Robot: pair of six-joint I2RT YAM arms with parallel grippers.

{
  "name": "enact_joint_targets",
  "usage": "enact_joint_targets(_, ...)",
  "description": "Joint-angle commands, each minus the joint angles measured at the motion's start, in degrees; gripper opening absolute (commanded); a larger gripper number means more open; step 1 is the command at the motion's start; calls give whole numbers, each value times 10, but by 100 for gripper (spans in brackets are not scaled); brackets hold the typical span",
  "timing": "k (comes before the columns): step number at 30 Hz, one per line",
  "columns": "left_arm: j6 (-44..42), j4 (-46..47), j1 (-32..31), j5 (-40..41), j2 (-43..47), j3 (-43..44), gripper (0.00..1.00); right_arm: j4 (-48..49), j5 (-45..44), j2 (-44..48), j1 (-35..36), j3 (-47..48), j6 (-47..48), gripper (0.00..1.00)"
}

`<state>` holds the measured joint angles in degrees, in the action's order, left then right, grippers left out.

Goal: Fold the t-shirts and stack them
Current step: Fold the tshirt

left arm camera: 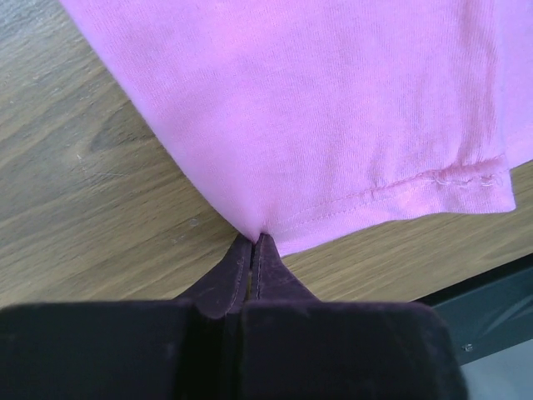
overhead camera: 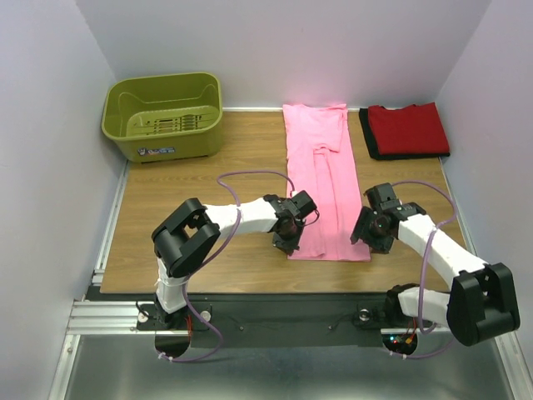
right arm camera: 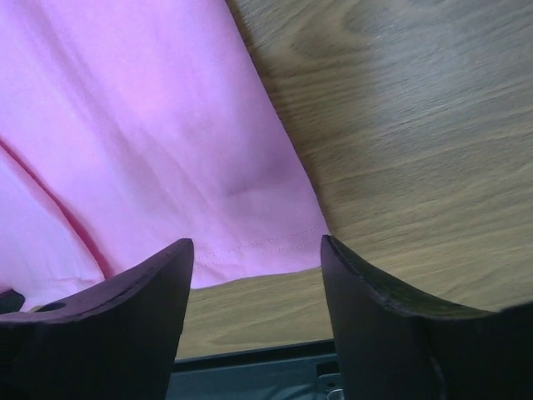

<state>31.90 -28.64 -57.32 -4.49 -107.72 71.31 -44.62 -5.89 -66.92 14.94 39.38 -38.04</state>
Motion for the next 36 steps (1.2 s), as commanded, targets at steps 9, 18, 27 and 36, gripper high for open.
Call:
enact_joint_targets(9, -21, -19, 19, 12, 16, -23, 0, -13, -26, -40, -3, -4, -30, 49)
enact_joint_targets(18, -54, -22, 49, 11, 41, -57, 0, -13, 12, -53, -3, -6, -16, 55)
enact_joint_targets(27, -59, -18, 57, 7, 45, -64, 0, -12, 46, -59, -3, -21, -11, 55)
enact_joint_targets(36, -62, -16, 57, -2, 39, -52, 0, 1, 56, -69, 3, -45, -16, 50)
